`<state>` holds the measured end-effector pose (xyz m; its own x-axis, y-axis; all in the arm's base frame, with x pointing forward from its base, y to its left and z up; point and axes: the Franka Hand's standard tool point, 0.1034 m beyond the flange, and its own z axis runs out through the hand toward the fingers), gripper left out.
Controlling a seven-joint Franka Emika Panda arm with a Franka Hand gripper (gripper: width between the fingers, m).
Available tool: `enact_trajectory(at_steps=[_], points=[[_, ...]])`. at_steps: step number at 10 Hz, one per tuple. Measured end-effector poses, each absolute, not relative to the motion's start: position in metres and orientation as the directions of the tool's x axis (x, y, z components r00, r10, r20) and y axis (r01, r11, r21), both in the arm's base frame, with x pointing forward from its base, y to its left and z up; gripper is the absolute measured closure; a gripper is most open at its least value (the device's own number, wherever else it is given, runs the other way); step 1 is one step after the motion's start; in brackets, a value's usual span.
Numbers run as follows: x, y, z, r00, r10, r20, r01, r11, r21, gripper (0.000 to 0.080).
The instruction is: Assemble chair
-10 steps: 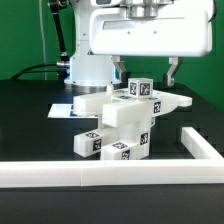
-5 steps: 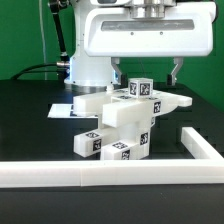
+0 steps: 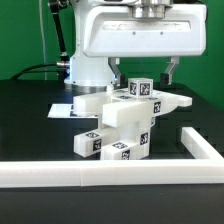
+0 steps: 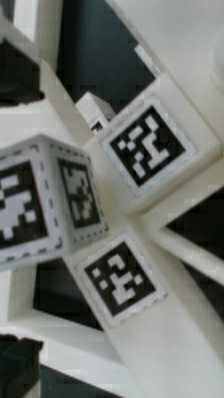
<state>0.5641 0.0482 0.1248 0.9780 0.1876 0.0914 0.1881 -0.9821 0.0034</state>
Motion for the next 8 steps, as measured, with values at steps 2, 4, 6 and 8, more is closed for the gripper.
enact_trajectory(at_steps=[2, 4, 6, 8], points=[[0.5642, 0.0466, 0.1248, 0.979, 0.180, 0.091, 0.181, -0.983, 0.003, 0.0349], [0.5642, 0.0466, 0.1247, 0.982, 0.165, 0.091, 0.166, -0.986, 0.002, 0.0516], [0.5642, 0.0466, 0.1247, 0.988, 0.127, 0.091, 0.128, -0.992, -0.003, 0.0516], [0.5642, 0.0465, 0.1244, 0.994, -0.061, 0.089, -0.060, -0.998, -0.021, 0.0516]])
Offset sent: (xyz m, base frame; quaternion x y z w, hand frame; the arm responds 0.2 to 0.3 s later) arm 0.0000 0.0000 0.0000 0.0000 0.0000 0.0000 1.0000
